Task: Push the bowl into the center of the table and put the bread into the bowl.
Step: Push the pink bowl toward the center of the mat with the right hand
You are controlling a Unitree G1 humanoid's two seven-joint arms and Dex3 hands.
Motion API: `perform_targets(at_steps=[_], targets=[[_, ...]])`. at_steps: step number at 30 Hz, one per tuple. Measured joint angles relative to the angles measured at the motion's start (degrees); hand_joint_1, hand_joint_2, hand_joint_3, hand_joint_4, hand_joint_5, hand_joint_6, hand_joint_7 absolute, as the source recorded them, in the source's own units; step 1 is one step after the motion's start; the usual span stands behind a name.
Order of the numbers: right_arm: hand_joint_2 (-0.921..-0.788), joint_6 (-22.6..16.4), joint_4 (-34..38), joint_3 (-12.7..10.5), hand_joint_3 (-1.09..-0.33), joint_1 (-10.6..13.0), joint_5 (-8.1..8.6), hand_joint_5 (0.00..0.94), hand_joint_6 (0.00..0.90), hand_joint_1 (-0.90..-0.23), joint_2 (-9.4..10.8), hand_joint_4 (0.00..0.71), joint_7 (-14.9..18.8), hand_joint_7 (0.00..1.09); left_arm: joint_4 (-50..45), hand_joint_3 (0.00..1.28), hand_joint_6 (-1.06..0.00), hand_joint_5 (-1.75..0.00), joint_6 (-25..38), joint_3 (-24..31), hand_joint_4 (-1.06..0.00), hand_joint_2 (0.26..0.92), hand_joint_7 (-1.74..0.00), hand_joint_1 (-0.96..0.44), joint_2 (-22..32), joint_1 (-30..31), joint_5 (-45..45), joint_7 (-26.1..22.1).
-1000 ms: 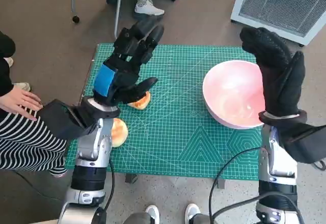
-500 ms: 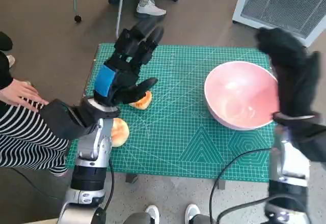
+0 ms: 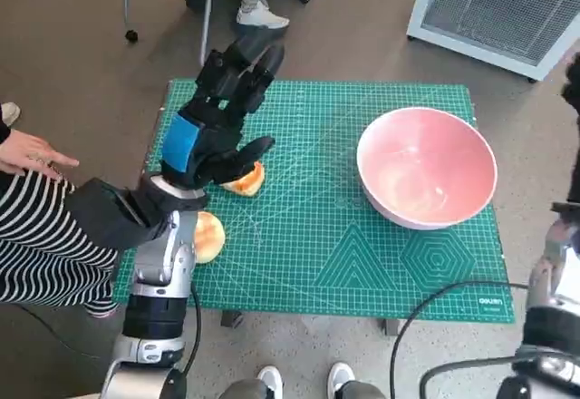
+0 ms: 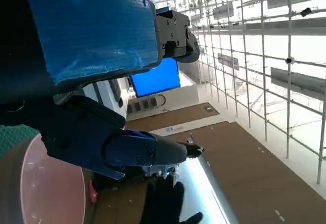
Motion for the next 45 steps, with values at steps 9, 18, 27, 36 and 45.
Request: perform_targets(at_steps=[9, 18, 27, 36, 45], targets=[[-0.921, 2.1, 13.96, -1.55, -0.921, -3.61, 0.27, 0.0, -0.001, -0.682, -2.11, 0.116, -1.33, 0.49, 0.26, 0.26, 0.0, -0.05, -0.38, 0.24, -0.14, 0.921, -0.54, -0.67, 0.32, 0.0, 0.1, 0.02], [-0.921, 5.81, 19.92, -1.9, -0.912, -4.05, 0.19, 0.005, 0.027, -0.689, -1.79, 0.126, -2.1, 0.43, 0.71, 0.25, 0.0, -0.05, -1.01, 0.44, -0.13, 0.921, -0.54, -0.68, 1.02, 0.0, 0.14, 0.0], [-0.921, 9.87, 22.4, -1.82, -0.904, -4.84, 0.25, 0.005, 0.063, -0.702, 0.01, 0.136, -2.47, 0.39, 0.92, 0.25, 0.0, -0.05, -1.53, 1.0, -0.14, 0.921, -0.54, -0.68, 1.81, 0.01, 0.22, 0.01], [-0.921, 12.53, 23.67, -2.24, -0.888, -6.22, 0.65, 0.0, 0.101, -0.682, 2.5, 0.127, -0.38, 0.32, 0.6, 0.24, 0.0, -0.04, -1.54, 1.21, -0.14, 0.921, -0.54, -0.69, 2.23, 0.47, 0.24, -0.02], [-0.921, 13.73, 24.04, -4.33, -0.85, -8.16, 3.45, 0.001, 0.114, -0.71, 6.18, 0.128, 2.24, 0.29, 0.28, 0.23, 0.0, -0.03, -1.72, 1.97, -0.14, 0.921, -0.52, -0.7, 3.16, 1.78, 0.24, -0.07]])
